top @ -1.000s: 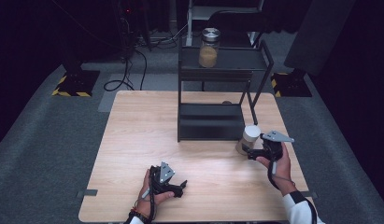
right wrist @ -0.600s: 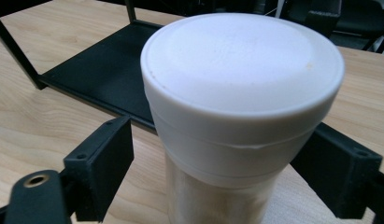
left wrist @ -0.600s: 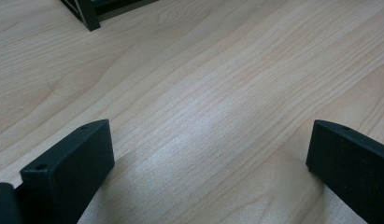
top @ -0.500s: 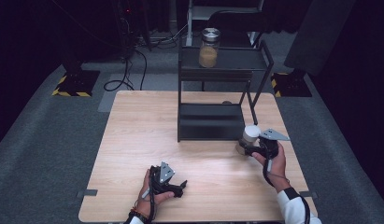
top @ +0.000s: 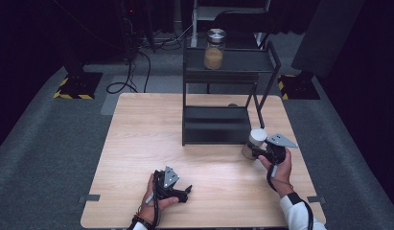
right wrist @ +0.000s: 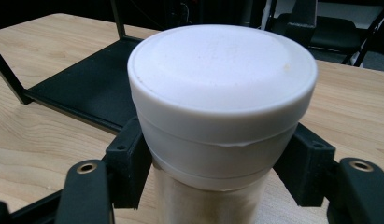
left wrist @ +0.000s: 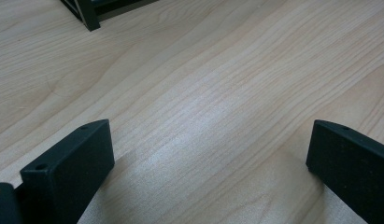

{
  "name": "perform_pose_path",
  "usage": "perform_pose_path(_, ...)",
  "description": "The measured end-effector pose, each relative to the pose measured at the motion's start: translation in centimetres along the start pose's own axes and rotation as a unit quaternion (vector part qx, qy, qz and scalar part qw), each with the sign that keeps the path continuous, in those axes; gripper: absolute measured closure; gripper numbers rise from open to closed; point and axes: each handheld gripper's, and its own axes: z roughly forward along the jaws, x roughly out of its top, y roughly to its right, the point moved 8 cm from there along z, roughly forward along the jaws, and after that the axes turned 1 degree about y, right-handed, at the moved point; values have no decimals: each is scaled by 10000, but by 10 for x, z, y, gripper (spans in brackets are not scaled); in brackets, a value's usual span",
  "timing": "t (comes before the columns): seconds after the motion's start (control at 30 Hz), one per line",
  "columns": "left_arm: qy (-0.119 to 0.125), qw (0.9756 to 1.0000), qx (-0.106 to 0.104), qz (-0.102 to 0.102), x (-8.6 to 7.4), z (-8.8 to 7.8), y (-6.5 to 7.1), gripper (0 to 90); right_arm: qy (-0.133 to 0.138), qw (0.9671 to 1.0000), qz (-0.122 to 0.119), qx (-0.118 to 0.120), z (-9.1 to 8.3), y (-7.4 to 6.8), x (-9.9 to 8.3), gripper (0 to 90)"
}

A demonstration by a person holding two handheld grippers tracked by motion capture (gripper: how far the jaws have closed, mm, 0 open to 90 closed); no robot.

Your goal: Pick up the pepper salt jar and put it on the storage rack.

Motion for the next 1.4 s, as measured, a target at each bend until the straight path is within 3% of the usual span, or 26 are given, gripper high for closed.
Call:
perform_pose_path(0.3, -1, 10000, -6, 1, 0, 0, 0, 7, 33, 9999, 120, -1, -4, -1, 0, 344)
perform_pose_path(0.53, 1, 10000, -7, 1, 0, 0, 0, 7, 127, 9998, 111, -91, -15, -5, 16, 344)
perform_pose_path(0.83, 3, 10000, -7, 4, 0, 0, 0, 7, 202, 9995, 82, -242, -31, -11, 49, 344)
perform_pose_path(1.4, -2, 10000, -7, 5, 0, 0, 0, 7, 345, 9990, 49, -281, -52, -14, 128, 345)
